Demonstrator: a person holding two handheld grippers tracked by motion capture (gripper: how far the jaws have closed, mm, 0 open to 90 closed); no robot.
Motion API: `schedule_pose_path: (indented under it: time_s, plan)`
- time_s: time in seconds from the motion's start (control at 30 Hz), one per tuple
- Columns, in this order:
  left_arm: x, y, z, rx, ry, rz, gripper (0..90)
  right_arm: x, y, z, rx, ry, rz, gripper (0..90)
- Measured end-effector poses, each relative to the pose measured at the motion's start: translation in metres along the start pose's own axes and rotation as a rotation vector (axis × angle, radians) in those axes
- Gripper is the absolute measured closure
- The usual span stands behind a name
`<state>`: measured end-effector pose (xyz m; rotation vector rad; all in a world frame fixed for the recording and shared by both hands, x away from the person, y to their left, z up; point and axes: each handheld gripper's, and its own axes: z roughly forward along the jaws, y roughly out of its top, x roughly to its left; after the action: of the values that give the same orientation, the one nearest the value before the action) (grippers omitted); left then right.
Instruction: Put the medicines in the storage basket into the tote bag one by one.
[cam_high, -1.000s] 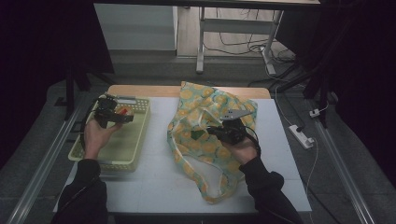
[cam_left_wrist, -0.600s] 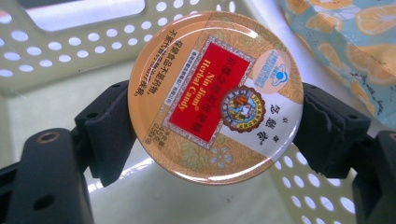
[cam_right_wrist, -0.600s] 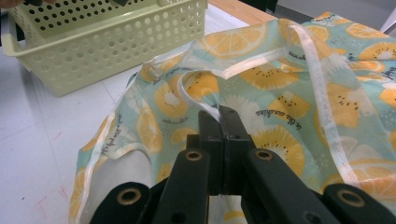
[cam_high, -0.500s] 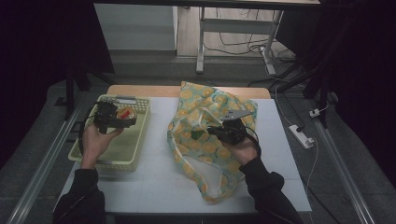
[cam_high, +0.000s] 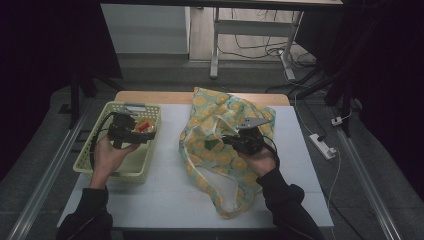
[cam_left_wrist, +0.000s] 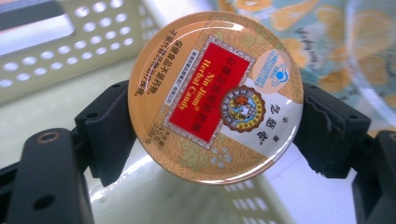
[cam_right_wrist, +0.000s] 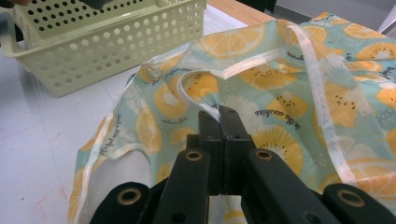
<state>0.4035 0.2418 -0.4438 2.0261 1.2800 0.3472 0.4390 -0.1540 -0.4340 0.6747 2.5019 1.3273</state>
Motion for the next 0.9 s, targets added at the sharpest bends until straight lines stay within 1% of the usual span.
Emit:
schedule_pose_path:
  time_s: [0.1, 0.2, 0.27, 0.4, 0.67, 0.77, 0.87, 0.9]
  plan:
    - [-0.009, 0.001, -0.002, -0.007, -0.021, 0.023, 20.9, 0.000, 0.000, 0.000, 0.001, 0.000, -0.001, 89.7]
    - [-0.018, 0.002, -0.004, -0.012, -0.054, 0.032, 20.9, 0.000, 0.000, 0.000, 0.001, -0.001, 0.000, 89.7]
    - [-0.025, 0.002, -0.004, -0.009, -0.061, 0.048, 20.9, 0.000, 0.000, 0.000, 0.000, -0.001, 0.000, 89.7]
    - [-0.040, 0.003, -0.001, 0.005, -0.081, 0.087, 20.9, 0.000, 0.000, -0.001, -0.003, -0.002, 0.002, 89.7]
    - [-0.064, 0.003, 0.002, 0.012, -0.131, 0.136, 20.8, 0.000, 0.000, -0.002, -0.005, -0.001, 0.001, 89.7]
    - [-0.073, 0.004, 0.005, 0.014, -0.159, 0.153, 20.8, 0.000, 0.001, -0.001, -0.005, 0.000, 0.000, 89.7]
    - [-0.082, 0.005, 0.009, 0.023, -0.174, 0.177, 20.8, 0.000, 0.001, -0.001, -0.005, 0.000, -0.001, 89.7]
    - [-0.085, 0.006, 0.010, 0.020, -0.183, 0.178, 20.9, 0.000, 0.001, -0.001, -0.005, 0.000, -0.001, 89.7]
